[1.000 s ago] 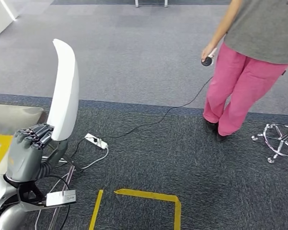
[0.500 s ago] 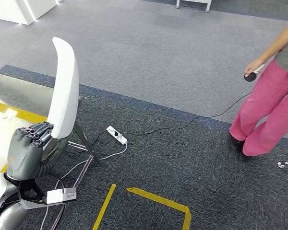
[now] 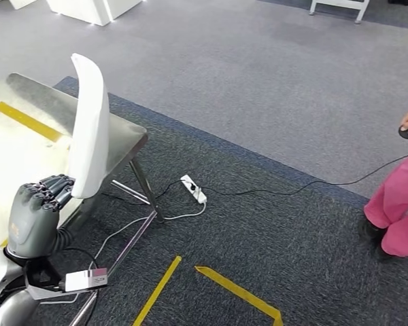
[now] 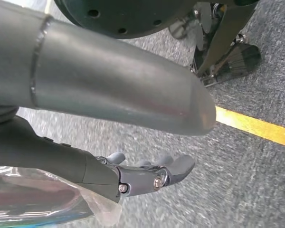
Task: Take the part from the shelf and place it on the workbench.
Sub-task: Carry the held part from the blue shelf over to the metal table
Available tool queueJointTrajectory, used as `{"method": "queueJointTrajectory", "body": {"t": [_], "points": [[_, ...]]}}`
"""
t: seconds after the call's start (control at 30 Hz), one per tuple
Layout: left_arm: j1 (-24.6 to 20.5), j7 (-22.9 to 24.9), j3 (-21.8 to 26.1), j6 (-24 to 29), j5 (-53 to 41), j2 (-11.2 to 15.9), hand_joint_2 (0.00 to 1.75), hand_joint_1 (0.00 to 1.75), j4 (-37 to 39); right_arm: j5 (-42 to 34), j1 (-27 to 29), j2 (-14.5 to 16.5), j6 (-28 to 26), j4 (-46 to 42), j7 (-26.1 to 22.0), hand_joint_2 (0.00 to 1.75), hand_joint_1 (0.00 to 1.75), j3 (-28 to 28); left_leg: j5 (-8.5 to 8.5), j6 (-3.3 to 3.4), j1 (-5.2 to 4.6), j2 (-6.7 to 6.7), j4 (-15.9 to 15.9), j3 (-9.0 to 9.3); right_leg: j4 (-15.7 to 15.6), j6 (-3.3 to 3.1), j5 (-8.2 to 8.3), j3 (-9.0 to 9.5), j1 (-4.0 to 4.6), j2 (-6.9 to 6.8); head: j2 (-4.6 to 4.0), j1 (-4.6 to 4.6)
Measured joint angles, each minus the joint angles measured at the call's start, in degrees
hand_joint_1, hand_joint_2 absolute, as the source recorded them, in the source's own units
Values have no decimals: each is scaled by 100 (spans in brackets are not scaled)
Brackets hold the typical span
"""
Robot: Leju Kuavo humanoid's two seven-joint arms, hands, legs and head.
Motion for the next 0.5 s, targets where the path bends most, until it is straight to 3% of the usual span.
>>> {"method": "queueJointTrajectory", "body": {"t": [0.03,0.07,0.13,0.2,0.23,0.3,0.37,0.43,0.5], "points": [[3,2,-1,-8,1,1,175,175,0,1,0,0,-9,0,14,0,0,2,96,-2,5,13,-44,13,0,3,-17,17,1,-84,0,0],[3,4,-1,-16,3,1,175,175,0,3,-2,0,-13,0,27,0,0,5,285,7,5,46,-306,138,0,9,-35,42,2,-163,-1,0],[-7,4,-1,-26,8,4,175,175,0,11,-5,2,-17,0,47,0,0,12,638,59,-40,270,-1079,522,-1,40,-80,100,13,-304,-1,-1],[-32,4,-1,-41,11,9,175,175,0,20,-9,4,-28,0,51,0,0,18,718,129,-110,467,-1507,721,-3,97,-117,131,35,-424,0,1],[-40,4,-1,-52,13,13,175,175,0,25,-12,4,-33,0,53,0,0,25,687,158,-140,470,-1534,725,-13,129,-130,144,44,-490,0,1],[-39,4,3,-69,19,19,175,175,-2,38,-26,4,-40,0,58,0,0,50,702,219,-129,337,-1590,733,-23,197,-169,181,42,-567,0,7],[-57,4,3,-77,27,21,175,175,-9,45,-40,3,-44,0,60,0,0,81,732,289,-88,203,-1658,773,231,243,-338,77,31,-327,0,29],[-79,4,-2,-85,31,20,175,175,-13,48,-36,1,-46,0,63,0,0,98,738,332,-63,75,-1675,787,923,259,-647,-292,21,6,-2,63],[-77,4,-15,-91,29,14,175,175,-13,48,-16,-1,-47,0,66,0,0,100,729,344,-64,-84,-1669,791,1523,272,-783,-674,22,108,-1,76]]}}
